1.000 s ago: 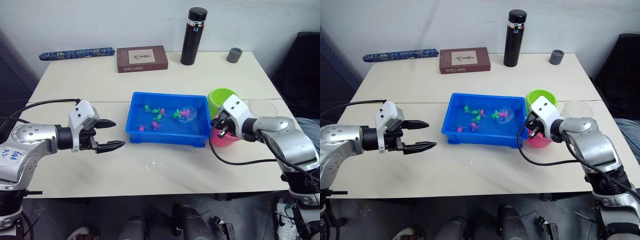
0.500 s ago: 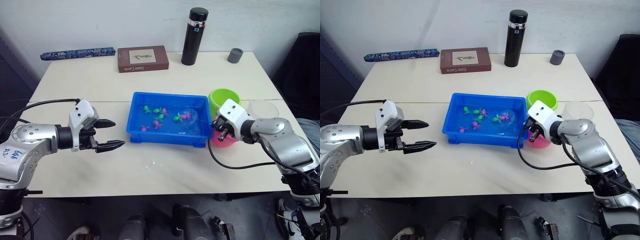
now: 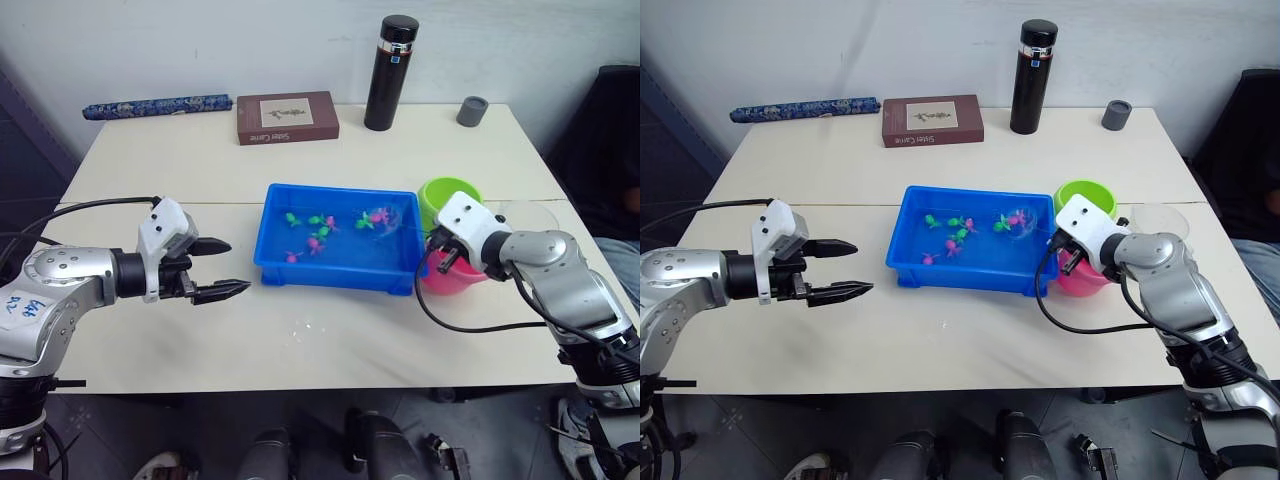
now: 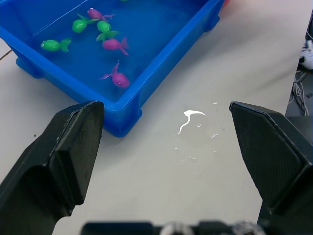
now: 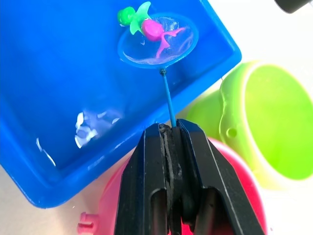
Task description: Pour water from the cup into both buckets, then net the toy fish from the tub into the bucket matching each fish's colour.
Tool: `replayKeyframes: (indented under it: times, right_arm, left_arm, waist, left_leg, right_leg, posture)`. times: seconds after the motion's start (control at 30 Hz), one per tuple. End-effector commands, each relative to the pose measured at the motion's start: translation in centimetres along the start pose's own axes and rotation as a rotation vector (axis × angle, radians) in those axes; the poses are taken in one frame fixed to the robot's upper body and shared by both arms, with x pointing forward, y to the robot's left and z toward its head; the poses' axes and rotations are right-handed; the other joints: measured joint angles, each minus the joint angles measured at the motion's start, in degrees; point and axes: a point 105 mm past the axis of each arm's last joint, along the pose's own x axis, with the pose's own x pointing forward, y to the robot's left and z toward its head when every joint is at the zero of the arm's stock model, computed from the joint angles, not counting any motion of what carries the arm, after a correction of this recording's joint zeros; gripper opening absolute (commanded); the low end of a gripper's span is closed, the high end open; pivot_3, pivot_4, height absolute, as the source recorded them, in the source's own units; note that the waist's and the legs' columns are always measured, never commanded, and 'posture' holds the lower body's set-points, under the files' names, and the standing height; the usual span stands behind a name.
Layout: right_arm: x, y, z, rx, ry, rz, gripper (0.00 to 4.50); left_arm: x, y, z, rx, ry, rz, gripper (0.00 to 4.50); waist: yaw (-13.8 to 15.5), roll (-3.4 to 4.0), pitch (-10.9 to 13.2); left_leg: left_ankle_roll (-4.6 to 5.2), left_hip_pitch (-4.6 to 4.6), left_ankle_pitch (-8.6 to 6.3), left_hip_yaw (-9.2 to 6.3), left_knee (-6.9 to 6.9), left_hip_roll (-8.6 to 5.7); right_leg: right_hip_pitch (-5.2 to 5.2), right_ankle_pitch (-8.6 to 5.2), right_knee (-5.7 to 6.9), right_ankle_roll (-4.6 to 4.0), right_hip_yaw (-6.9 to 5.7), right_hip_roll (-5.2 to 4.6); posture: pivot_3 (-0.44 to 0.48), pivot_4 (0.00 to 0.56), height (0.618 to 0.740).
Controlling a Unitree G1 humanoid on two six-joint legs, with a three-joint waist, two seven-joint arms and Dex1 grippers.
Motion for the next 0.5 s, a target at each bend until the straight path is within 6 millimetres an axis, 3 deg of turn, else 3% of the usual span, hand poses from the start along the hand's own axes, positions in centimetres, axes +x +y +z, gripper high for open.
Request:
replayKeyframes:
  times: [0.03,0.23,0.5]
  right_arm:
    - [-0.5,-0.7,0.9,-0.096,-0.046,-0.026,0.00]
    - [-0.6,-0.7,0.5,-0.206,-0.056,-0.011,0.00]
    - [-0.6,0.6,-0.5,-0.327,-0.034,0.081,0.00]
  left_arm:
    - [-0.1,0.0,0.9,0.044,-0.024,0.006,4.43]
    - [-0.1,-0.1,0.9,0.043,-0.026,0.006,4.43]
    - [0.0,-0.2,0.8,0.043,-0.025,0.005,4.43]
  waist:
    - [0.0,0.00,0.0]
    - [0.0,0.00,0.0]
    - [0.1,0.00,0.0]
  left_leg:
    - [0.00,0.00,0.00,0.00,0.00,0.00]
    - [0.00,0.00,0.00,0.00,0.00,0.00]
    - [0.00,0.00,0.00,0.01,0.03,0.00]
  right_leg:
    - [0.00,0.00,0.00,0.00,0.00,0.00]
    - [0.01,0.00,0.00,0.00,0.00,0.01]
    - [0.01,0.00,0.02,0.00,-0.01,0.01]
  posture:
    - [0.000,0.150,0.740]
    - [0.000,0.150,0.740]
    - [0.000,0.150,0.740]
